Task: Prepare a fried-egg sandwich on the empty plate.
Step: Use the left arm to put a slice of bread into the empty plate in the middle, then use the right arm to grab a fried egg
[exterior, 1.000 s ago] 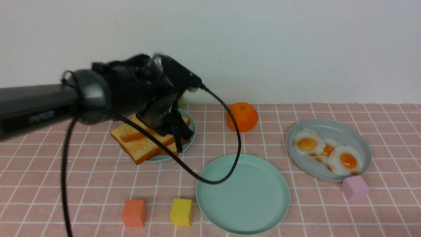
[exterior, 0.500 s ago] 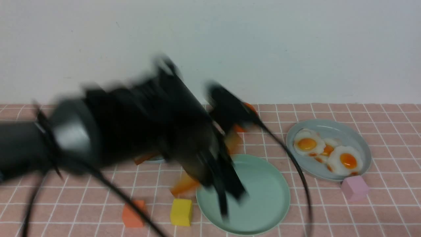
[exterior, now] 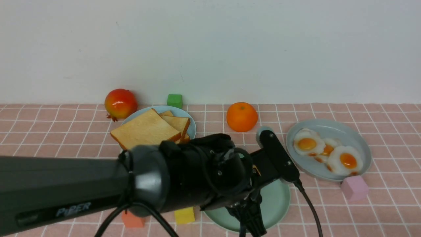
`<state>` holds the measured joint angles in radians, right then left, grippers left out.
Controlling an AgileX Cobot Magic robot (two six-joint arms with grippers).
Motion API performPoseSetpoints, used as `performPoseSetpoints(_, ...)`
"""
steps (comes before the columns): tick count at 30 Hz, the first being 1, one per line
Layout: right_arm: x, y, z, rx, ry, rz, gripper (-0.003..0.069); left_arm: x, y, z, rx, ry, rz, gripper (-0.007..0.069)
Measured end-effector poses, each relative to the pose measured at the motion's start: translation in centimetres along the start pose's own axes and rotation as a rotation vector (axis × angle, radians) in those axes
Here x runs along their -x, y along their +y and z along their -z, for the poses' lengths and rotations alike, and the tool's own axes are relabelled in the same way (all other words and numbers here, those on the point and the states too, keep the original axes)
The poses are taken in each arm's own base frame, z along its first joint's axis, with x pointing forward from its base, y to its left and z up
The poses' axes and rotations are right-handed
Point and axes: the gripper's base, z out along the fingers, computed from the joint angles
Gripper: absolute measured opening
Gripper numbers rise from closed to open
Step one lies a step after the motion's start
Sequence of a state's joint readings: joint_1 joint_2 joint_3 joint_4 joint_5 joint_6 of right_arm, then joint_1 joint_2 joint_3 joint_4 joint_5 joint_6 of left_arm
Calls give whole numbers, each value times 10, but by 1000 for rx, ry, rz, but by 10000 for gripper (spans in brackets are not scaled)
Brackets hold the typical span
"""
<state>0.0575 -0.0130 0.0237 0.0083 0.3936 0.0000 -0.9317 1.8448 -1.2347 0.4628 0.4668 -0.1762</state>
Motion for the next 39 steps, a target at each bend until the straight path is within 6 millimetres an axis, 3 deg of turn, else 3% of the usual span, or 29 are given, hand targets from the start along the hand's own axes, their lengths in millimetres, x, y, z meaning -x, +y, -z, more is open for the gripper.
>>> performPoseSetpoints(12, 0, 0, 0, 0, 0, 0, 239, -3, -5, -14, -11, 10, -17, 183)
performPoseSetpoints(16, 0, 0, 0, 0, 0, 0, 239, -4, -6, -15, -20, 13, 1, 272)
performPoseSetpoints(22, 0, 0, 0, 0, 0, 0, 239, -2, -6, -9, -41, 6, 59, 478)
performPoseSetpoints(27, 0, 0, 0, 0, 0, 0, 239, 4, -5, 9, -54, -24, 107, 530)
performPoseSetpoints(29, 0, 0, 0, 0, 0, 0, 239, 13, -9, 38, -72, -47, 133, 533)
performPoseSetpoints(31, 0, 0, 0, 0, 0, 0, 239, 16, -13, 48, -85, -60, 140, 528)
performPoseSetpoints(32, 0, 0, 0, 0, 0, 0, 239, 24, -16, 76, -109, -105, 162, 490)
performPoseSetpoints(33, 0, 0, 0, 0, 0, 0, 239, 27, -18, 87, -122, -128, 171, 468)
performPoseSetpoints(35, 0, 0, 0, 0, 0, 0, 239, 33, -16, 122, -148, -212, 201, 384)
performPoseSetpoints(37, 0, 0, 0, 0, 0, 0, 239, 34, -9, 163, -175, -303, 249, 222)
performPoseSetpoints(38, 0, 0, 0, 0, 0, 0, 239, 33, -7, 171, -182, -319, 262, 206)
performPoseSetpoints(39, 0, 0, 0, 0, 0, 0, 239, 26, 1, 198, -195, -377, 307, 66)
